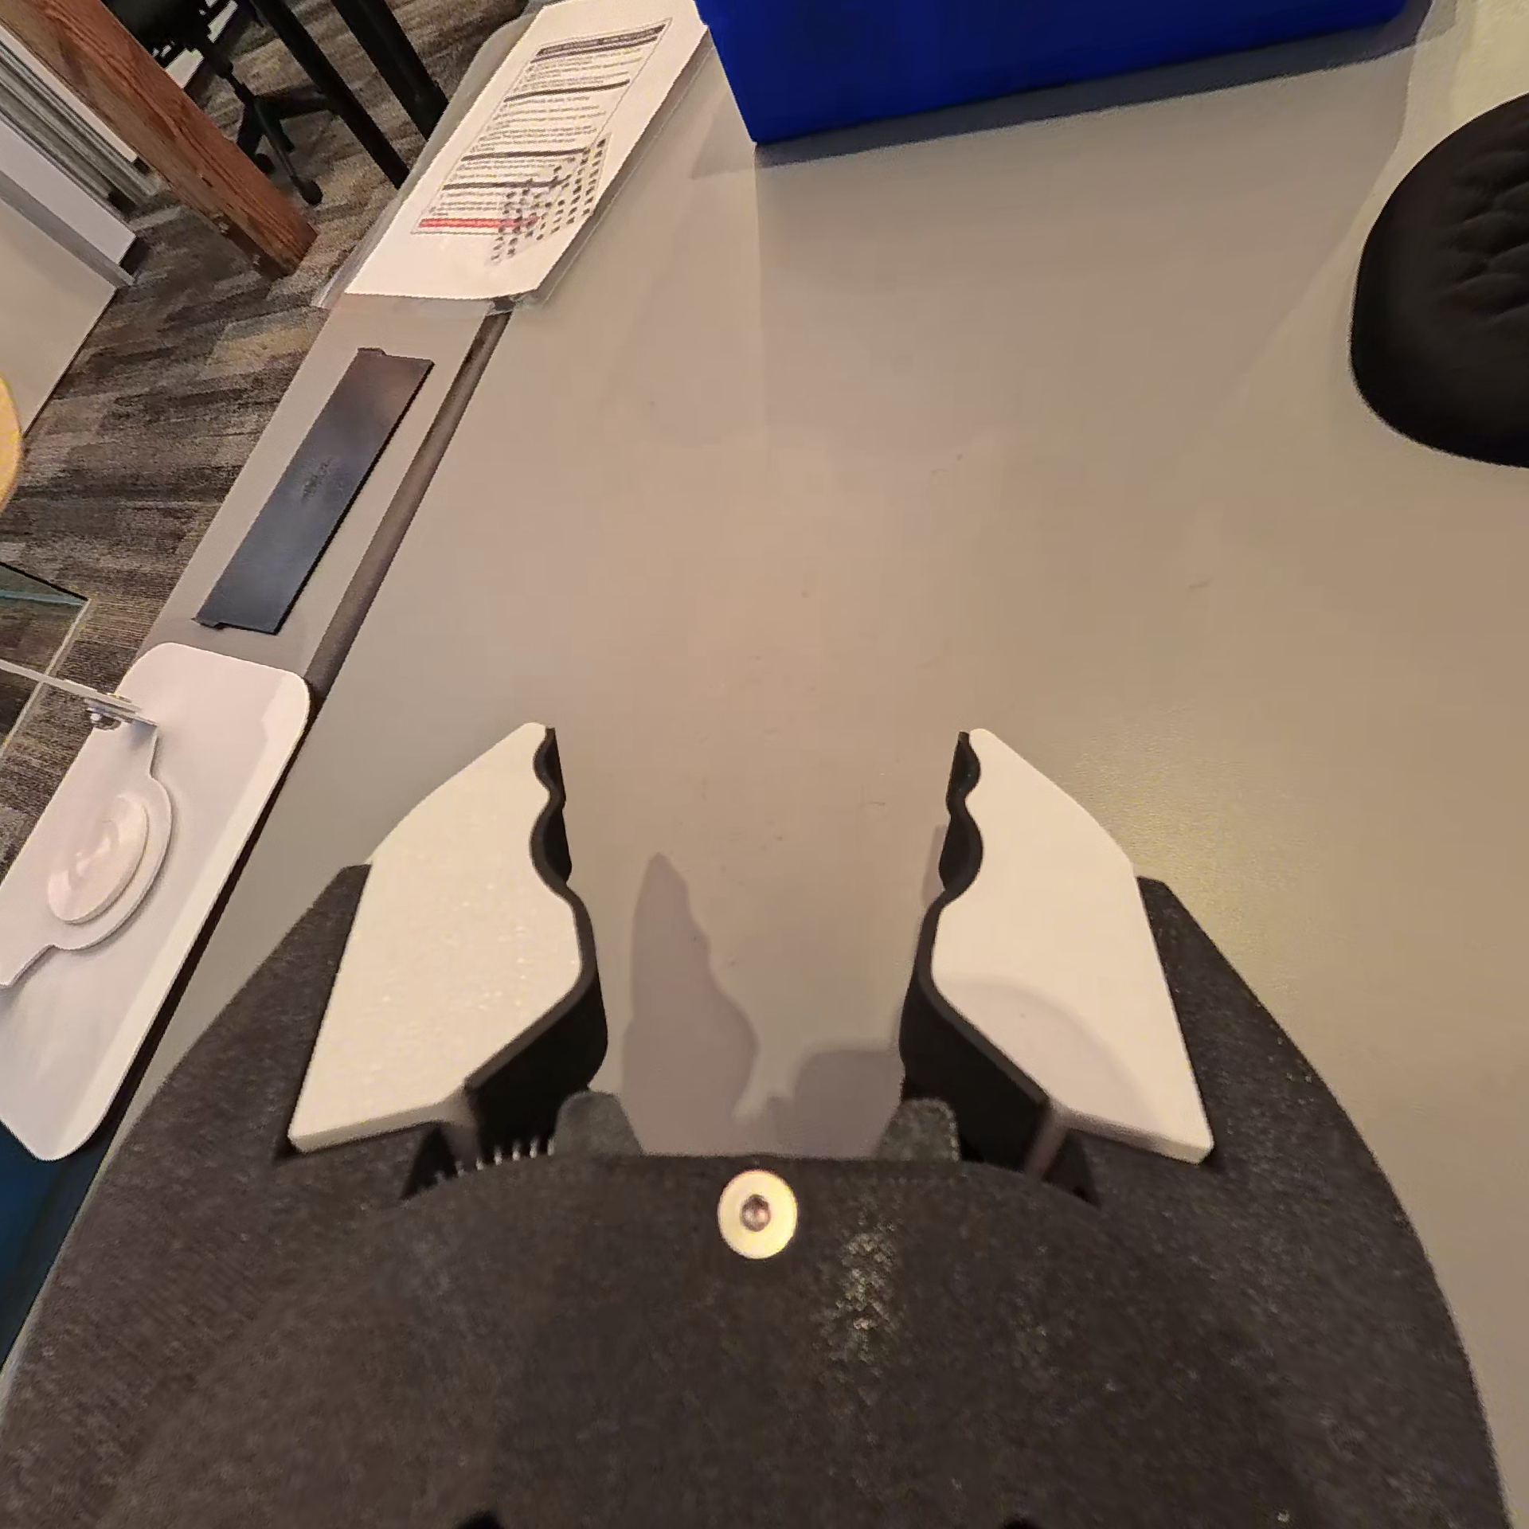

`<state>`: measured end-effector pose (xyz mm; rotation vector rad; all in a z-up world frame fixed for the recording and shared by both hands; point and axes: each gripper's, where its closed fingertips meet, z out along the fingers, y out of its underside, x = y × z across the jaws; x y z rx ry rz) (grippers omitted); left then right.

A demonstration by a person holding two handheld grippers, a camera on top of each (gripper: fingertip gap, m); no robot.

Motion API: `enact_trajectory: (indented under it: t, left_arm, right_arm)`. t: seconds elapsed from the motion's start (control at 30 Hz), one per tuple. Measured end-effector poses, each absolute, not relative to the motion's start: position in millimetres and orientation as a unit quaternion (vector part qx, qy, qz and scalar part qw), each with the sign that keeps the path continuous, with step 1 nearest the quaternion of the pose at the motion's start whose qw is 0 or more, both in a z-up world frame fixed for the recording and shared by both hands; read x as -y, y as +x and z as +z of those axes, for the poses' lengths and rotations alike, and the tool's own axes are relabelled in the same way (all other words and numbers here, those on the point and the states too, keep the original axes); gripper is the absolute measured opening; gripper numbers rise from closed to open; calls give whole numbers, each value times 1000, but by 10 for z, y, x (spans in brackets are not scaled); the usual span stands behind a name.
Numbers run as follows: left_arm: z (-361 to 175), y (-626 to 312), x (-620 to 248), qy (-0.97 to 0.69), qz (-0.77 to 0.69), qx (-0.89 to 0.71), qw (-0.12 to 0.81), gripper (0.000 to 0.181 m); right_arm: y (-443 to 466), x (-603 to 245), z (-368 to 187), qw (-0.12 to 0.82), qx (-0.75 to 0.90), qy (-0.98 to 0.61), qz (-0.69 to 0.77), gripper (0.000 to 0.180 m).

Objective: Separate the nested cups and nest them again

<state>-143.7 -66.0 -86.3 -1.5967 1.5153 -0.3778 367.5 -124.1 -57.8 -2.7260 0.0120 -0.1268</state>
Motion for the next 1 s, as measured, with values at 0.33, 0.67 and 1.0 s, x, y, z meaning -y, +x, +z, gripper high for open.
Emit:
enact_trajectory:
  t: [0.33, 0.67, 1.0]
  left_arm:
    - [-864, -1441, 654, -642, -151, -610, 438, 88]
    - [-863, -1432, 673, -639, -148, -614, 439, 88]
    - [-849, -1423, 687, -638, -149, -614, 441, 88]
  right_arm:
    - [3681, 1143, -554, 223, -30, -974, -24, 3]
    - [3616, 1146, -598, 230, -107, -966, 51, 2]
    - [3632, 1167, -498, 252, -50, -966, -1, 14]
